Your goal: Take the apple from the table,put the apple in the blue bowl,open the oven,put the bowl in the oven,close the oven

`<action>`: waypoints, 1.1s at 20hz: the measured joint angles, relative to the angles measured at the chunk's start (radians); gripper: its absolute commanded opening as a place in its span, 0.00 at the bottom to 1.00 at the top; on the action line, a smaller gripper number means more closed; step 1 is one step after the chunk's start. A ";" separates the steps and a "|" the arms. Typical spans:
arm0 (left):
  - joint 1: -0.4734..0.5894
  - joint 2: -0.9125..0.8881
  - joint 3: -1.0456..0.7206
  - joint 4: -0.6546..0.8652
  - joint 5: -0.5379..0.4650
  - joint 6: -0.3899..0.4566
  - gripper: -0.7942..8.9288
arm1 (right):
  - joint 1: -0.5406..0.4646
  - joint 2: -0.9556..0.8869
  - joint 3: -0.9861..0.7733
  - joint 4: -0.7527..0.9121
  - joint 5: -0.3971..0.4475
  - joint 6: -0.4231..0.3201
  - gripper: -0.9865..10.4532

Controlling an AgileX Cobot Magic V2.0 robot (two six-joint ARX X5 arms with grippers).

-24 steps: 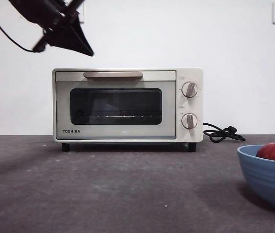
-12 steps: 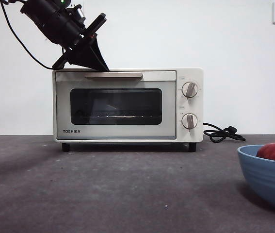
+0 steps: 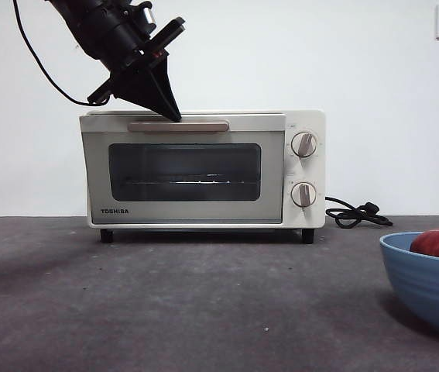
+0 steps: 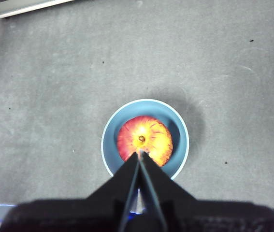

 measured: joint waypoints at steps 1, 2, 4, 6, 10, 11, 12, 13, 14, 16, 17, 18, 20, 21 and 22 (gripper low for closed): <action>-0.002 -0.001 -0.001 -0.013 -0.004 0.003 0.08 | 0.000 0.000 0.000 0.000 0.000 0.000 0.08; -0.005 -0.001 -0.002 -0.024 -0.012 0.005 0.08 | 0.000 0.000 0.000 0.000 0.001 0.000 0.08; -0.009 -0.009 -0.013 -0.027 -0.021 0.006 0.08 | 0.000 0.000 0.000 0.000 0.007 0.000 0.08; -0.009 -0.027 -0.044 -0.017 -0.023 0.006 0.08 | 0.000 0.000 0.000 0.000 0.011 0.000 0.08; -0.012 -0.122 -0.221 0.121 -0.027 0.003 0.08 | 0.000 0.000 0.000 0.006 0.014 0.000 0.08; -0.012 -0.156 -0.285 0.165 -0.029 -0.004 0.08 | 0.000 0.000 0.000 0.015 0.014 0.000 0.08; -0.012 -0.192 -0.355 0.208 -0.033 -0.013 0.08 | 0.000 0.000 0.000 0.024 0.014 0.000 0.08; -0.012 -0.219 -0.407 0.229 -0.036 -0.017 0.08 | 0.000 0.000 0.000 0.034 0.013 0.000 0.08; -0.012 -0.246 -0.465 0.246 -0.042 -0.023 0.08 | 0.000 0.000 0.000 0.042 0.014 0.000 0.08; -0.012 -0.271 -0.541 0.267 -0.044 -0.032 0.08 | 0.000 0.000 0.000 0.053 0.014 0.000 0.08; -0.012 -0.272 -0.558 0.265 -0.044 -0.034 0.08 | 0.000 0.000 0.000 0.052 0.014 0.000 0.08; -0.012 -0.272 -0.569 0.262 -0.045 -0.037 0.08 | 0.000 0.000 0.000 0.053 0.014 0.000 0.08; -0.012 -0.272 -0.585 0.271 -0.045 -0.040 0.08 | 0.000 0.000 0.000 0.052 0.014 -0.001 0.08; -0.012 -0.273 -0.599 0.283 -0.045 -0.040 0.08 | 0.000 0.000 0.000 0.052 0.014 -0.001 0.08; -0.012 -0.273 -0.623 0.297 -0.045 -0.044 0.08 | 0.000 0.000 0.000 0.052 0.016 -0.001 0.08</action>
